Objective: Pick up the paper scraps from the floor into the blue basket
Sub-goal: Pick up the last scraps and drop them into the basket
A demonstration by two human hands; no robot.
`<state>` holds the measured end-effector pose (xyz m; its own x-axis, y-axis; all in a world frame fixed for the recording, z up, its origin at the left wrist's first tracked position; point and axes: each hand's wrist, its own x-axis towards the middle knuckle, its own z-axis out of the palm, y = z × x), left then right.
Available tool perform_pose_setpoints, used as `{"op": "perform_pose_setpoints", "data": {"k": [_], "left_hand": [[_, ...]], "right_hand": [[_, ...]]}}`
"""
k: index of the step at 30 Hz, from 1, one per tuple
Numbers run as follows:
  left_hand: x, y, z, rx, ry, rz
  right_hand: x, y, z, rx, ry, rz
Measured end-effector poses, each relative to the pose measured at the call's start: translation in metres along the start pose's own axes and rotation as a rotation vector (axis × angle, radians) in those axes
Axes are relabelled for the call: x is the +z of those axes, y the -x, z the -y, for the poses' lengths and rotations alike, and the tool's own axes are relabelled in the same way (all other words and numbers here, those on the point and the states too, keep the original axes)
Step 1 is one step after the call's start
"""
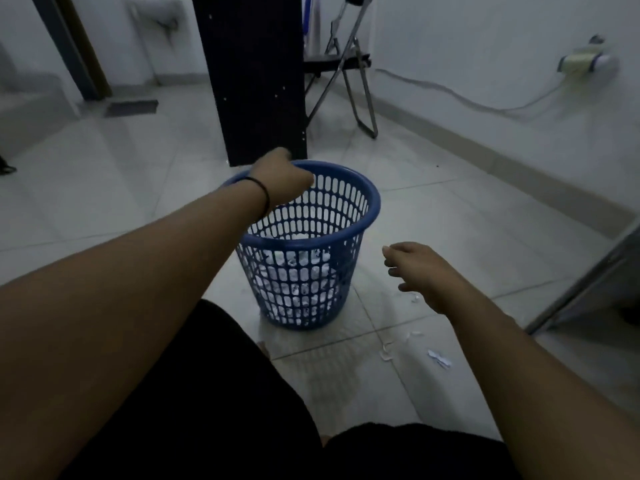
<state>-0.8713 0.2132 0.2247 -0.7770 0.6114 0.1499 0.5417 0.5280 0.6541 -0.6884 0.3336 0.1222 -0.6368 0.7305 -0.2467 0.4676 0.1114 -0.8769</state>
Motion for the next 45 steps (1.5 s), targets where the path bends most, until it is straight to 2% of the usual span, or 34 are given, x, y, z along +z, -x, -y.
{"op": "perform_pose_setpoints", "data": {"k": [4,8,11,13,16,18,21,26,29,33,35,37,39,42,45], "left_hand": [[0.059,0.014,-0.045,0.25,-0.041,0.07],[0.12,0.039,-0.051,0.529,-0.041,0.007],[0.162,0.054,-0.033,0.64,-0.011,0.139],[0.189,0.058,-0.011,0.616,-0.029,0.308],[0.229,0.057,0.029,0.481,-0.056,0.569],[0.253,0.057,0.056,0.393,-0.108,0.687],[0.285,0.054,0.084,0.287,-0.188,0.77],[0.32,0.051,0.104,0.226,-0.329,0.844],[0.332,0.051,0.107,0.219,-0.337,0.842],[0.337,0.049,0.11,0.329,-0.348,0.843],[0.338,0.049,0.111,0.341,-0.288,0.785],[0.338,0.047,0.109,0.31,-0.178,0.66],[0.342,0.044,0.104,0.241,-0.064,0.575],[0.353,0.038,0.092,0.167,0.016,0.58],[0.371,0.036,0.084,0.219,-0.106,0.56]], "right_hand": [[-0.031,0.012,-0.045,0.008,0.024,-0.1],[-0.052,0.01,-0.087,0.095,-0.029,-0.208],[-0.053,0.002,-0.116,0.146,0.045,-0.261],[-0.05,-0.004,-0.133,0.199,0.146,-0.257],[-0.04,-0.016,-0.156,0.28,0.339,-0.206],[-0.034,-0.023,-0.17,0.318,0.462,-0.142],[-0.025,-0.03,-0.193,0.331,0.569,-0.043],[-0.014,-0.037,-0.224,0.28,0.565,-0.015],[-0.007,-0.042,-0.235,0.245,0.622,-0.001],[0.0,-0.047,-0.241,0.202,0.665,-0.036],[0.002,-0.05,-0.244,0.202,0.68,-0.045],[0.002,-0.053,-0.245,0.208,0.686,-0.06],[0.0,-0.056,-0.243,0.218,0.647,-0.105],[-0.006,-0.06,-0.238,0.263,0.505,-0.224],[-0.008,-0.061,-0.234,0.32,0.363,-0.269]]}}
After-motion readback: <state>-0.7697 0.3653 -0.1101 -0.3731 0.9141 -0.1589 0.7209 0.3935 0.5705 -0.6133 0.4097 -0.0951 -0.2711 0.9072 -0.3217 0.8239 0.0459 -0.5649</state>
